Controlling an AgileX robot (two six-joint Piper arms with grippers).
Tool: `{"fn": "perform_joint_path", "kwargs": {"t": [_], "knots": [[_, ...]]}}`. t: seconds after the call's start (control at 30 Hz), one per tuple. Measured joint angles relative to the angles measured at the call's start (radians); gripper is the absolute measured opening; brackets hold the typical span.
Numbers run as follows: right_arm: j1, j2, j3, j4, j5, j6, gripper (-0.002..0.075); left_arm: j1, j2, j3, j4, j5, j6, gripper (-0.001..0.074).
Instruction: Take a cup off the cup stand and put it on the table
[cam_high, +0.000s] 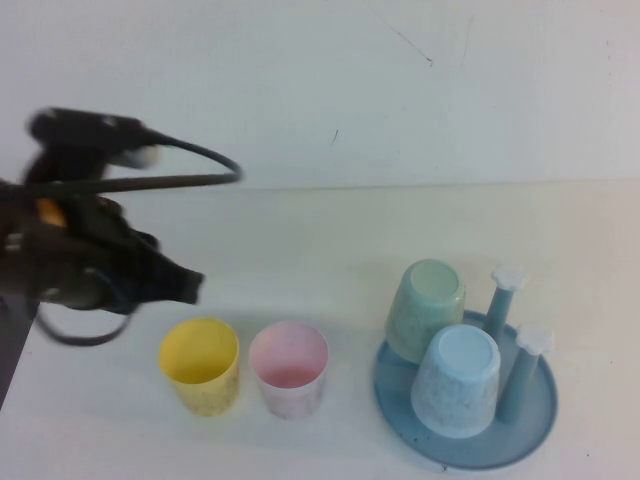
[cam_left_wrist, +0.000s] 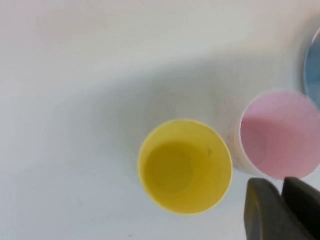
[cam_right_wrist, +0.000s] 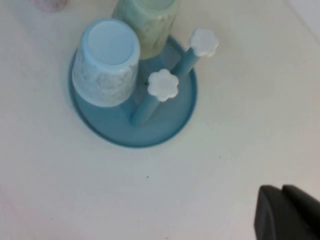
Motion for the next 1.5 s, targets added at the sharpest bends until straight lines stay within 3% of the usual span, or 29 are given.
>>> {"fn": "perform_joint_path", "kwargs": {"t": [0.17, 0.53, 0.83, 1.07, 1.5], "knots": [[0.000, -0.193, 0.137, -0.006, -0.097, 0.028, -0.0001, 0.000, -0.262, 0.061, 0.036, -0.041, -0.058, 0.0006], [0.000, -0.516, 0.536, -0.008, -0.239, 0.084, -0.0001, 0.000, -0.813, 0.331, 0.036, -0.104, -0.077, 0.0000], [0.000, -0.674, 0.727, -0.008, -0.345, 0.116, -0.0001, 0.000, -0.838, 0.477, 0.004, -0.174, -0.042, -0.0001], [0.000, -0.721, 0.729, -0.006, -0.361, 0.117, -0.0001, 0.000, -0.838, 0.585, -0.014, -0.354, 0.026, -0.0001], [0.000, -0.721, 0.729, 0.028, -0.337, 0.123, -0.0001, 0.000, -0.838, 0.591, -0.012, -0.382, 0.050, -0.0001]]}}
